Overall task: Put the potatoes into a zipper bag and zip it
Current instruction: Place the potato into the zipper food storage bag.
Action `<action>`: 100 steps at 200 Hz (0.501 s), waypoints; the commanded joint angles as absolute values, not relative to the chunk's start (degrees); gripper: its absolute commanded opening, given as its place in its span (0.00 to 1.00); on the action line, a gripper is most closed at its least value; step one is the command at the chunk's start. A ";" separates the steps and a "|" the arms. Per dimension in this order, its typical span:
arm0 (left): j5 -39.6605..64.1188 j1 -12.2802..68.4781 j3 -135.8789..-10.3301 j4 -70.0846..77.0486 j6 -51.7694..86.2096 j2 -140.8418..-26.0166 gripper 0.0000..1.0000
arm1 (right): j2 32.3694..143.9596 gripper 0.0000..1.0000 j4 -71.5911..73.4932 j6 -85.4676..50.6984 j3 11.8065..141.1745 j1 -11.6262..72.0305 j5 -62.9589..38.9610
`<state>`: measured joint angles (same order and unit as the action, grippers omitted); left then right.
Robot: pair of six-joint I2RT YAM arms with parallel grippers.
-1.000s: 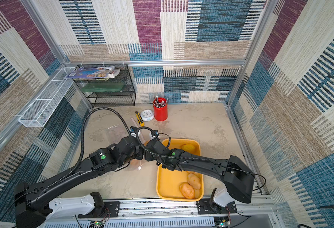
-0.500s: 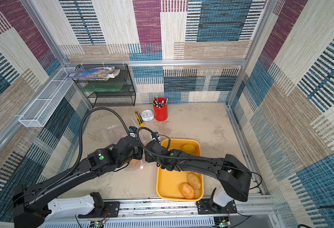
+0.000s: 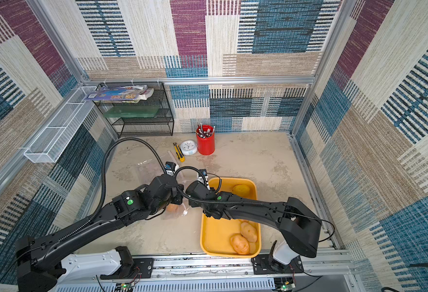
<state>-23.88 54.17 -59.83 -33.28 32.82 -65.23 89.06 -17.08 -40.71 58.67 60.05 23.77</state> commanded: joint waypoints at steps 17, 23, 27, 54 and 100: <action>-25.22 54.22 -59.86 -32.52 33.09 -65.21 0.00 | 88.37 0.82 -17.35 -40.93 59.00 60.87 26.11; -25.28 54.18 -59.85 -32.52 33.11 -65.16 0.00 | 88.01 0.84 -17.02 -40.66 58.85 60.99 26.06; -25.29 54.15 -59.85 -32.52 33.05 -65.19 0.00 | 87.78 0.86 -16.76 -40.54 58.83 61.13 26.02; -25.31 54.16 -59.85 -32.65 33.13 -65.04 0.00 | 86.88 0.91 -16.39 -40.10 58.86 61.40 25.66; -25.14 54.18 -59.73 -32.61 33.21 -64.77 0.00 | 83.54 0.91 -15.44 -39.28 57.62 61.71 25.84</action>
